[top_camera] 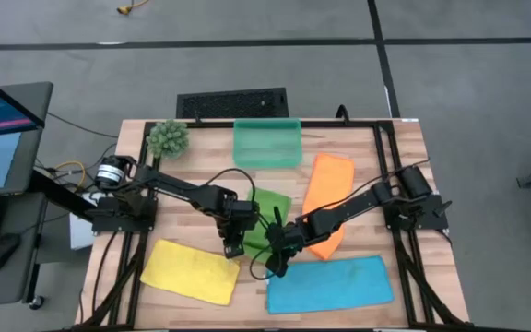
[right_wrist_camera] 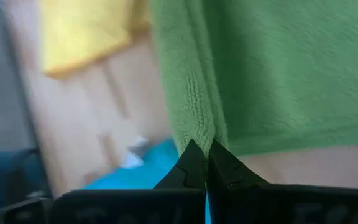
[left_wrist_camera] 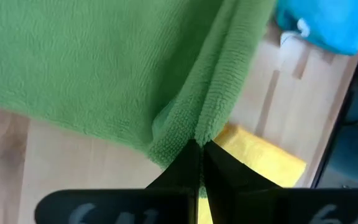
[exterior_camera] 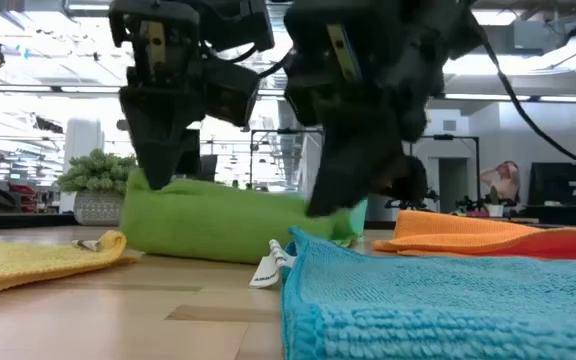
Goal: Roll microfiber towels into tight, uniform cylinder then place into a basket
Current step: Roll the green towel
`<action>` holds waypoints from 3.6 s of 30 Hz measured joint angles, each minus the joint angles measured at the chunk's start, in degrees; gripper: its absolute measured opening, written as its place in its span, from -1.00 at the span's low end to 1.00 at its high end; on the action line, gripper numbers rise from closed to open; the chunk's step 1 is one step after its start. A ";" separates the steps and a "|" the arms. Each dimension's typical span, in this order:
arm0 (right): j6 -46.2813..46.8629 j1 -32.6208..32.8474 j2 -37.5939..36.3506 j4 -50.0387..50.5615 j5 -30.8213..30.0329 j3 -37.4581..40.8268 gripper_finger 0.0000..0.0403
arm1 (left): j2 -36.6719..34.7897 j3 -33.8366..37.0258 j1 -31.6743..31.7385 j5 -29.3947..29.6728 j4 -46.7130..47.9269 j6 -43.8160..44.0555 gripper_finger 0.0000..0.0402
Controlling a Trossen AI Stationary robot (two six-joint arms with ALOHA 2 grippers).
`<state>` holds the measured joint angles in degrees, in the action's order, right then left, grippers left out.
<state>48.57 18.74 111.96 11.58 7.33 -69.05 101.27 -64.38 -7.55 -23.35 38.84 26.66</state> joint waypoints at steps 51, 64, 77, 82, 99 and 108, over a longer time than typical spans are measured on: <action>1.05 -1.43 3.84 -0.52 -1.18 -0.47 -0.45 | 7.50 0.00 -0.66 1.98 -3.99 1.94 -1.00; 0.26 -1.90 -0.10 4.97 -2.82 -0.23 -0.26 | 7.52 0.00 -0.66 2.42 -4.01 2.07 -1.00; -1.17 -0.86 -1.83 8.03 -4.62 -0.32 -0.41 | 7.65 0.11 -0.49 -0.49 -5.08 0.80 -1.00; -1.17 -0.33 -1.85 8.03 -5.16 -0.32 -0.41 | 7.58 0.09 -0.60 0.90 -5.15 0.80 -1.00; -4.26 0.83 -0.64 -5.52 -8.59 -0.35 -0.41 | 7.58 0.04 -0.64 0.91 -5.52 0.93 -0.65; -1.30 0.53 0.86 -2.47 -9.13 -0.43 -0.43 | 7.61 0.07 -0.60 0.63 -5.65 0.77 -0.68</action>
<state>47.27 19.27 112.81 9.11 -1.80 -69.47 108.88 -64.31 -8.14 -22.72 33.19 27.43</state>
